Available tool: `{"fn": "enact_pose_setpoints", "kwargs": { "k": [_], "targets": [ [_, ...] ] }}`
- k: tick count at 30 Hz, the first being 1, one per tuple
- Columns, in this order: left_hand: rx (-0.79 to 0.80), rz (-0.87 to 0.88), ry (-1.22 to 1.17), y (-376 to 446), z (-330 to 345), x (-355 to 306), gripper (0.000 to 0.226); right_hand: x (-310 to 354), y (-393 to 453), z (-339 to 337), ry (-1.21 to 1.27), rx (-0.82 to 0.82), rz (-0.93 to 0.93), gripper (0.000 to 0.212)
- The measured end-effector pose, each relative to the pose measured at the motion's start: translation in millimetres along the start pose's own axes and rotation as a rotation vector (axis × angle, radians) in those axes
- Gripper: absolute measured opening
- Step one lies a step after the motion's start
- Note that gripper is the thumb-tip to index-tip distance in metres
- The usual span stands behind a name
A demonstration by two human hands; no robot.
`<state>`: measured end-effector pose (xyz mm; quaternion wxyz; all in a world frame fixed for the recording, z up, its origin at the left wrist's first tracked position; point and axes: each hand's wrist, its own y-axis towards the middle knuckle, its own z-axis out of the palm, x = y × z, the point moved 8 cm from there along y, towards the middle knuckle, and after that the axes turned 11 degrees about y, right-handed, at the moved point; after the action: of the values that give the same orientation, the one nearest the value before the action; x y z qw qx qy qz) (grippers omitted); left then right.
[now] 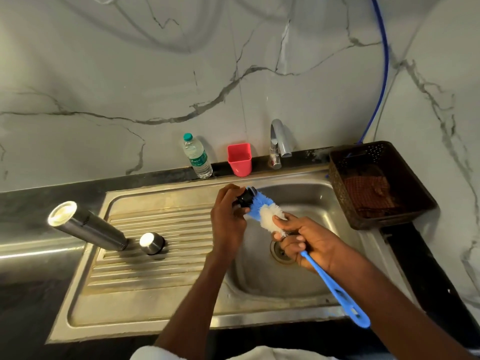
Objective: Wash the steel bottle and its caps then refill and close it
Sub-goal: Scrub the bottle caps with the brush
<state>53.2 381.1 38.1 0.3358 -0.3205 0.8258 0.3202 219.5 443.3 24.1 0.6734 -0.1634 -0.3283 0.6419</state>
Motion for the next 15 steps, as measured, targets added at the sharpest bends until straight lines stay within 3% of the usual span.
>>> {"fn": "enact_pose_setpoints", "kwargs": {
  "k": [3,7,10,12,15],
  "targets": [
    [0.053,0.162,0.134,1.2,-0.7,-9.7,0.061,-4.0,-3.0,1.1,0.107,0.013,0.068,0.033],
    [0.118,0.229,0.156,-3.2,3.7,-16.9,0.066,-5.3,-0.3,-2.2,0.189,0.0,0.157,0.029],
    [0.109,0.187,0.152,1.9,-5.7,-8.6,0.06,-7.1,-15.1,2.5,-0.015,-0.049,0.017,0.021],
    [0.082,0.156,0.212,3.6,-7.9,-6.4,0.057,-10.8,-22.8,2.7,-0.225,-0.114,-0.148,0.028],
    [0.035,-0.052,0.253,1.9,-3.3,7.0,0.05,-10.2,-29.1,-9.1,-0.543,-0.279,-0.453,0.044]
  ]
}}
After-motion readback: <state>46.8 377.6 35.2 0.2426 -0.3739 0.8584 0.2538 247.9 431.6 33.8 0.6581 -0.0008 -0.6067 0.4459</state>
